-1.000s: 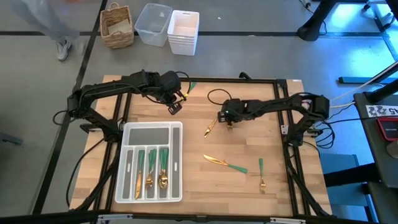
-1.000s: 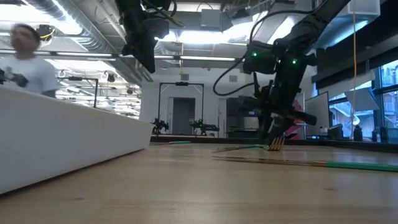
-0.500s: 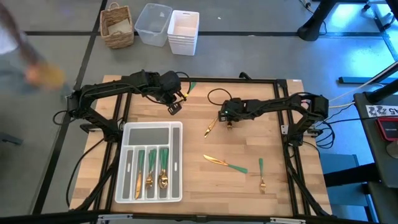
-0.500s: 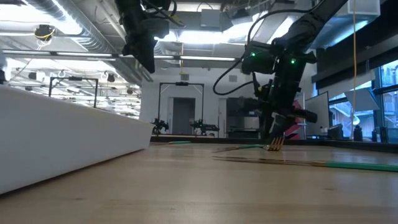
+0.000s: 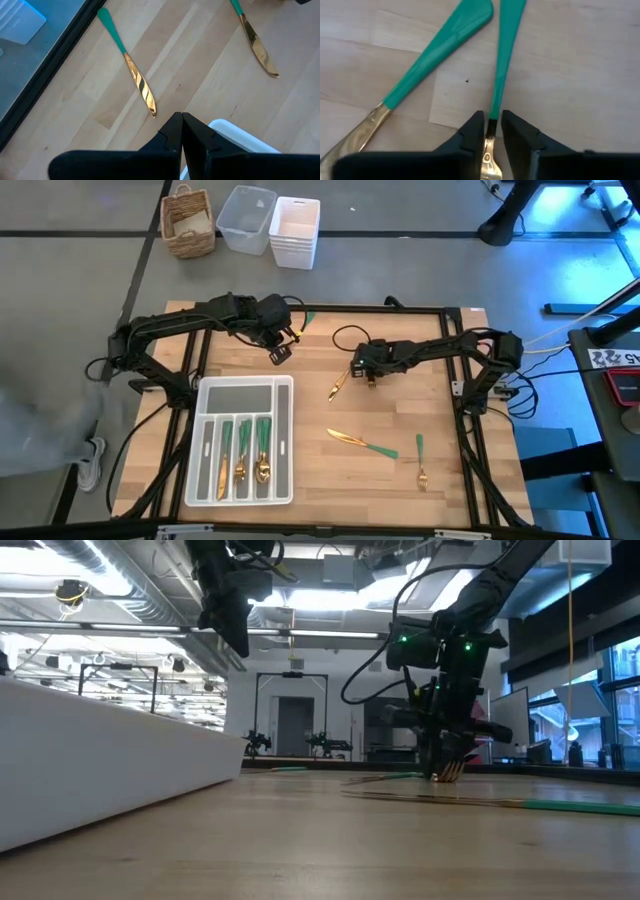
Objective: Sort silverware
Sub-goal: Put the green fork on the silverware tray
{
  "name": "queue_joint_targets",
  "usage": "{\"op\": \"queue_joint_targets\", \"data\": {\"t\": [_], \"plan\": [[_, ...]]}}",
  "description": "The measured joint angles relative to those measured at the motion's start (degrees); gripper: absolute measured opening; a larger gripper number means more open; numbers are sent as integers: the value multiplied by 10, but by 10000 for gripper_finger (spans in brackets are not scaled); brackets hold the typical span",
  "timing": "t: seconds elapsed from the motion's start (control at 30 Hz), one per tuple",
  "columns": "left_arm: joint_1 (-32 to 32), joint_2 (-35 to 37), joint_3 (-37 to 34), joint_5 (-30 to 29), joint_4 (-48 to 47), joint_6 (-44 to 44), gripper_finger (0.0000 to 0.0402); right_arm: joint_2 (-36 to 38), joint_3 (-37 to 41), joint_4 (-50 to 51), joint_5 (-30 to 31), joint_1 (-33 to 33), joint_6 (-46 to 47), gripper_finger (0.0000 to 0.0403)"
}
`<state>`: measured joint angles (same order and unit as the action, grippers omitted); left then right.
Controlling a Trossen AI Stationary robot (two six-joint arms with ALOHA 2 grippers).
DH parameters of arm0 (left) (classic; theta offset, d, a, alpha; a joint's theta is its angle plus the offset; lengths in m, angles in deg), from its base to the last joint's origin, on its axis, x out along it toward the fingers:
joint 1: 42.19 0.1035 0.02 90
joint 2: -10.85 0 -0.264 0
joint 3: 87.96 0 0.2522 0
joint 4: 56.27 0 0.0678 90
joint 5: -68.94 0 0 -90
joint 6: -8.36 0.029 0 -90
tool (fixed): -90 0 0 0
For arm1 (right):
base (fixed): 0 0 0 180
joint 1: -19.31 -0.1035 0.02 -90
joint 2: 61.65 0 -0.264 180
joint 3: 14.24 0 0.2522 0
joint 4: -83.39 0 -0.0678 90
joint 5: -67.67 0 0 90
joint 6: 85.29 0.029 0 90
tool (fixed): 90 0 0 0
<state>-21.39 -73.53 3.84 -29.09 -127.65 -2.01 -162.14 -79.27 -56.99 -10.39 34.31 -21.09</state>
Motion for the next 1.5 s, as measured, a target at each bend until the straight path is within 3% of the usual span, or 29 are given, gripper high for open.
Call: {"op": "queue_joint_targets", "data": {"t": [0.13,0.27,0.43,0.63,0.77,0.9,1.13,1.33,1.5], "plan": [[0,0,0,0,0,-1,4,1,0,-1,0,0,-13,12],[0,0,0,0,0,-1,4,2,1,-3,-7,0,-15,24],[4,1,0,1,-5,5,4,26,3,-4,-22,1,-30,8],[25,22,0,5,-33,18,4,81,4,-17,-76,-3,-15,7],[46,50,0,6,-66,25,4,94,4,-82,-108,-28,8,7],[66,88,0,6,-105,41,4,95,4,-216,-142,-71,51,5],[91,165,0,19,-155,42,4,94,1,-443,-56,-165,126,5],[91,218,0,20,-155,-47,4,64,-52,-452,42,-232,135,5],[69,236,0,52,-156,-125,4,17,-132,-446,55,-253,89,5]]}}
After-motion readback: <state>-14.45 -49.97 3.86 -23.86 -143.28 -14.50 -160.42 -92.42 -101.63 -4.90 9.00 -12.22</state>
